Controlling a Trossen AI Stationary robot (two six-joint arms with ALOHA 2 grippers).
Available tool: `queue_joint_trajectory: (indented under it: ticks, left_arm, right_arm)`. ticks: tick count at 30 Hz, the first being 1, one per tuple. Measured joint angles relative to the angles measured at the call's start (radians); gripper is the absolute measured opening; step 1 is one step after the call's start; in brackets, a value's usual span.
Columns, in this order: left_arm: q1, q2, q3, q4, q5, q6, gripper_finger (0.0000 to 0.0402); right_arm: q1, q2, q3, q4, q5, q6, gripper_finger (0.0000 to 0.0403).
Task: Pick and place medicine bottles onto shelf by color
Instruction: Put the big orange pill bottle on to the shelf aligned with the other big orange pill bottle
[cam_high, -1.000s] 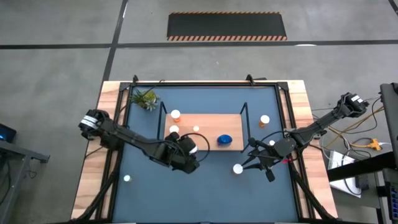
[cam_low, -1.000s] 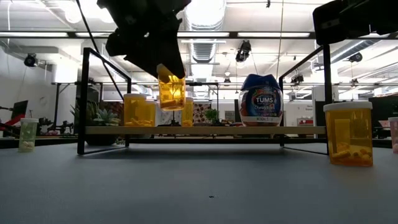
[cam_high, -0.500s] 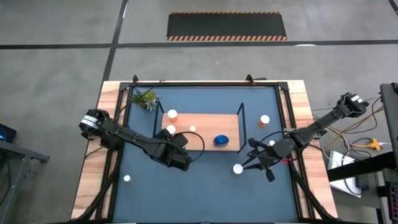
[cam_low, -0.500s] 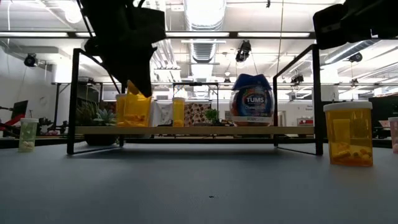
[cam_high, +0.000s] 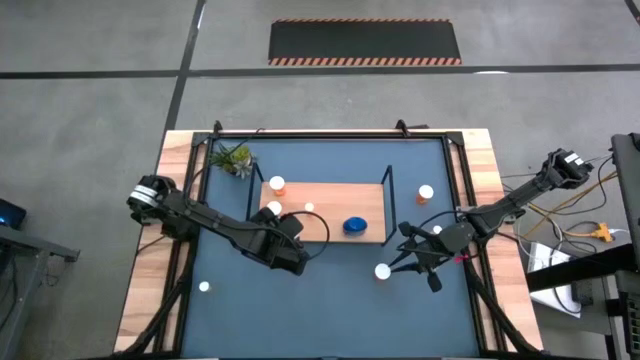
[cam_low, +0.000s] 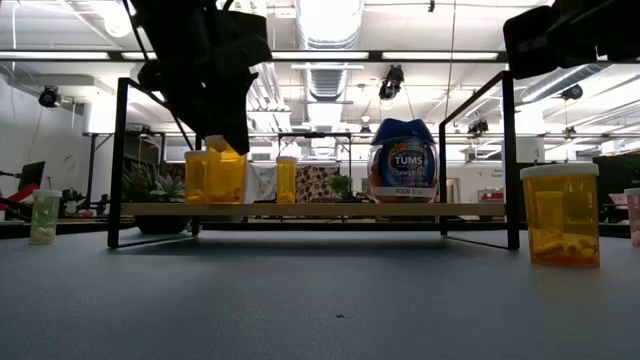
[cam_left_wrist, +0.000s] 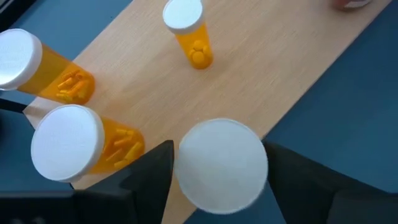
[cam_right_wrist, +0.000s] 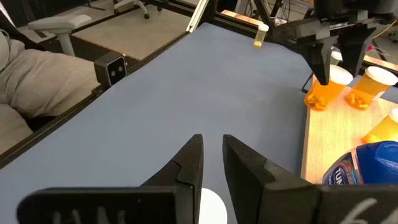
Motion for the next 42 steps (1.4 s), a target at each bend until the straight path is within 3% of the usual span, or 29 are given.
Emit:
queue_joint_trajectory:
  ticks: [10, 17, 22, 30, 42]
  left_arm:
    - [0.011, -0.014, 0.041, -0.004, 0.013, 0.103, 0.0267]
    - [0.012, -0.050, 0.166, -0.002, 0.100, 0.348, 0.0262]
    - [0.023, -0.055, 0.204, -0.074, 0.141, 0.526, 0.0200]
    - [0.088, -0.047, 0.134, -0.098, 0.287, 0.529, 0.0019]
    - [0.111, -0.048, 0.064, -0.078, 0.283, 0.515, 0.0015]
  right_arm:
    - [0.000, 0.000, 0.001, 0.000, 0.000, 0.010, 0.0052]
    - [0.000, 0.000, 0.001, 0.000, 0.000, 0.010, 0.0052]
    - [0.000, -0.001, 0.001, 0.000, 0.001, 0.010, 0.0052]
    - [0.000, -0.001, 0.001, -0.001, 0.000, 0.008, 0.0052]
    - [0.000, -0.001, 0.002, -0.002, 0.001, 0.010, 0.0052]
